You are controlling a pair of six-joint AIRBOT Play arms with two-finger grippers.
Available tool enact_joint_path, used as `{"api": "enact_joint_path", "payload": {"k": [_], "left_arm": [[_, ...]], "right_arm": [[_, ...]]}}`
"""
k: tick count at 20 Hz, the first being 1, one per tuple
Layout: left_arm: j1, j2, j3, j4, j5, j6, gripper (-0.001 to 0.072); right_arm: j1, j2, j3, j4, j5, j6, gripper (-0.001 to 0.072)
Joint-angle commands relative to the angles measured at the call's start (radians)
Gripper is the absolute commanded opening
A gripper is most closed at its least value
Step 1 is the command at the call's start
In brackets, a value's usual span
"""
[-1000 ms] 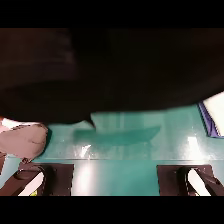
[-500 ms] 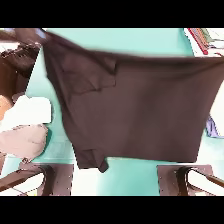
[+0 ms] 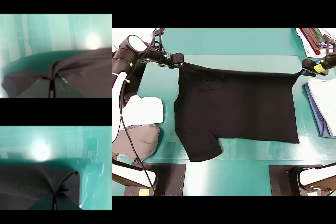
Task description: Fold the shirts.
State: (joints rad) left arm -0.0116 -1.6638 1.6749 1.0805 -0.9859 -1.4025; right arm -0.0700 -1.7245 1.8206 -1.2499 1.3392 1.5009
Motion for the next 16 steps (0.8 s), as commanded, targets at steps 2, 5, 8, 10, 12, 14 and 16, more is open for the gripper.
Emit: {"api": "enact_joint_path", "payload": {"k": [2,5,8,10,12,14,16], "left_arm": [[0.043,-0.029,0.01,-0.006,-0.061,0.039,0.0028],[0.062,-0.029,-0.021,0.018,-0.252,0.052,0.0027],[0.061,-0.029,-0.117,0.026,-0.284,0.057,0.0027],[0.061,-0.029,-0.186,0.025,-0.281,0.057,0.0027],[0.059,-0.029,-0.247,0.026,-0.279,0.046,0.0029],[0.059,-0.029,-0.275,0.026,-0.279,0.028,0.0189],[0.059,-0.012,-0.276,0.029,-0.288,0.01,0.042]], "right_arm": [[0.004,-0.062,0.105,-0.003,0.047,-0.019,0.0016],[0.004,-0.015,-0.002,-0.01,0.078,-0.04,0.0016],[0.015,0.052,-0.192,-0.009,0.016,-0.043,0.0015],[0.023,0.089,-0.292,-0.01,-0.028,-0.043,0.0016],[0.027,0.122,-0.371,-0.006,-0.061,-0.043,0.0017],[0.037,0.142,-0.422,-0.005,-0.082,-0.042,0.0048],[0.037,0.163,-0.443,-0.005,-0.067,-0.042,0.0345]]}}
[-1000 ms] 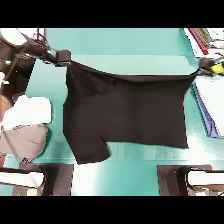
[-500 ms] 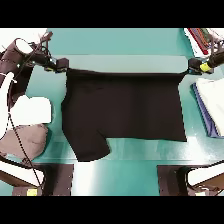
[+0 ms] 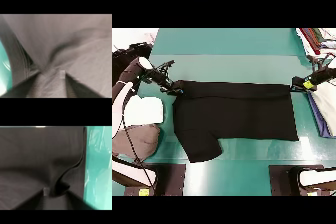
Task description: Fold the shirts.
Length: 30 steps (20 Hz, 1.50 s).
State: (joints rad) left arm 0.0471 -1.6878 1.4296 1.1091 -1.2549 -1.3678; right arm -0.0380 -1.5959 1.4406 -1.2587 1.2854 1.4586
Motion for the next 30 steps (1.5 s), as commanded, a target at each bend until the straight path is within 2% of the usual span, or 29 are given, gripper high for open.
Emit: {"api": "enact_joint_path", "payload": {"k": [1,5,10,13,16,21,24,25,26,30], "left_arm": [[0.0,0.038,-0.033,0.014,-0.041,-0.036,0.042],[-0.036,0.269,-0.211,0.18,-0.064,-0.104,0.042],[-0.091,0.646,-0.665,0.171,-0.065,-0.194,0.0421],[-0.091,0.785,-0.863,0.116,-0.058,-0.233,0.0421],[-0.091,0.812,-0.955,0.047,-0.005,-0.233,0.0421],[-0.091,0.812,-1.028,-0.079,0.165,-0.224,0.0421],[-0.091,0.811,-1.042,-0.121,0.19,-0.208,0.0418],[-0.091,0.811,-1.042,-0.133,0.19,-0.203,0.0297],[-0.091,0.811,-1.042,-0.146,0.19,-0.184,0.003],[-0.091,0.813,-0.997,-0.177,0.134,-0.132,0.0027]], "right_arm": [[0.002,0.059,-0.075,0.0,-0.006,0.0,0.0345],[-0.034,0.236,-0.19,0.002,-0.002,0.0,0.0344],[-0.064,0.398,-0.295,0.002,-0.029,-0.001,0.0345],[-0.06,0.426,-0.294,0.011,-0.035,-0.001,0.0345],[-0.045,0.435,-0.293,0.011,-0.037,-0.002,0.0344],[-0.045,0.435,-0.293,0.037,-0.025,-0.001,0.0345],[-0.045,0.444,-0.294,0.037,-0.016,-0.001,0.0344],[-0.045,0.451,-0.294,0.037,-0.014,-0.001,0.0344],[-0.046,0.458,-0.294,0.033,0.0,-0.002,0.0344],[-0.14,0.499,-0.371,0.023,0.115,-0.005,0.0344]]}}
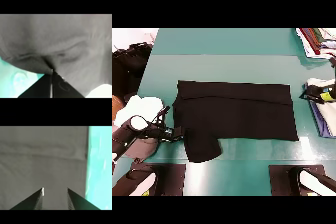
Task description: Fold the shirts.
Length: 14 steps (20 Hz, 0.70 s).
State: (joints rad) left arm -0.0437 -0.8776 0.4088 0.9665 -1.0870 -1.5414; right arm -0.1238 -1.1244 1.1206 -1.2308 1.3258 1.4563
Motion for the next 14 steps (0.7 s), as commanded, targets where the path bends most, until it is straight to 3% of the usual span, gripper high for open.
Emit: {"api": "enact_joint_path", "payload": {"k": [1,3,5,9,13,14], "left_arm": [[0.0,0.007,0.041,-0.034,-0.053,0.057,0.0027],[0.0,0.012,0.069,-0.035,-0.074,0.058,0.0027],[0.0,0.012,0.08,-0.037,-0.071,0.058,0.0027],[0.0,0.012,0.079,-0.035,-0.066,0.068,0.0027],[0.0,0.012,0.079,-0.035,-0.066,0.068,0.0027],[0.0,0.012,0.079,-0.034,-0.065,0.068,0.0027]], "right_arm": [[-0.096,0.05,-0.114,-0.02,0.083,-0.003,0.0344],[-0.188,0.103,-0.267,-0.087,0.092,-0.003,0.0347],[-0.293,0.127,-0.407,-0.074,0.09,-0.003,0.0482],[-0.414,0.085,-0.574,0.014,0.05,-0.003,0.0454],[-0.36,0.007,-0.608,0.116,-0.045,-0.007,0.0435],[-0.329,-0.003,-0.6,0.122,-0.071,-0.007,0.0402]]}}
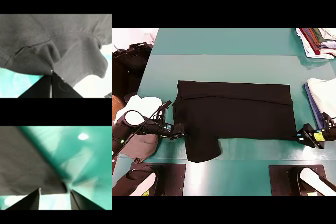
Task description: Fold the shirts.
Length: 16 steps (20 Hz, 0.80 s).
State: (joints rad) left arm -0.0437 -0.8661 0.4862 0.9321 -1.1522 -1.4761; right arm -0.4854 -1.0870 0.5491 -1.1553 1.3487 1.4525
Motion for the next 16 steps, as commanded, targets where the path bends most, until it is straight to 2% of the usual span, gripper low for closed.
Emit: {"api": "enact_joint_path", "payload": {"k": [1,3,4,5,8,10,12,16], "left_arm": [[0.0,0.001,0.002,0.0,0.0,0.003,0.0027],[0.0,0.001,0.002,0.003,-0.002,0.003,0.0027],[0.0,0.001,0.002,0.003,-0.006,0.003,0.0027],[0.0,0.001,0.003,0.004,-0.012,0.003,0.0026],[0.0,0.026,0.037,0.032,-0.036,-0.003,0.0025],[0.0,0.092,0.054,0.091,-0.072,-0.041,0.0024],[0.0,0.174,0.055,0.129,-0.165,-0.07,0.0025],[0.0,0.317,0.06,0.095,-0.373,-0.123,0.0026]], "right_arm": [[0.063,-0.042,-0.018,0.045,-0.113,-0.003,0.0303],[0.108,-0.021,0.006,0.043,-0.144,-0.003,0.0244],[0.124,-0.009,0.021,0.026,-0.142,-0.003,0.0096],[0.14,0.006,0.035,0.007,-0.132,-0.003,0.0032],[0.183,0.072,0.08,-0.063,-0.07,-0.003,0.0017],[0.206,0.136,0.116,-0.128,-0.015,-0.003,0.0017],[0.217,0.199,0.15,-0.175,0.065,-0.003,0.0017],[0.21,0.352,0.161,-0.273,0.215,-0.003,0.0017]]}}
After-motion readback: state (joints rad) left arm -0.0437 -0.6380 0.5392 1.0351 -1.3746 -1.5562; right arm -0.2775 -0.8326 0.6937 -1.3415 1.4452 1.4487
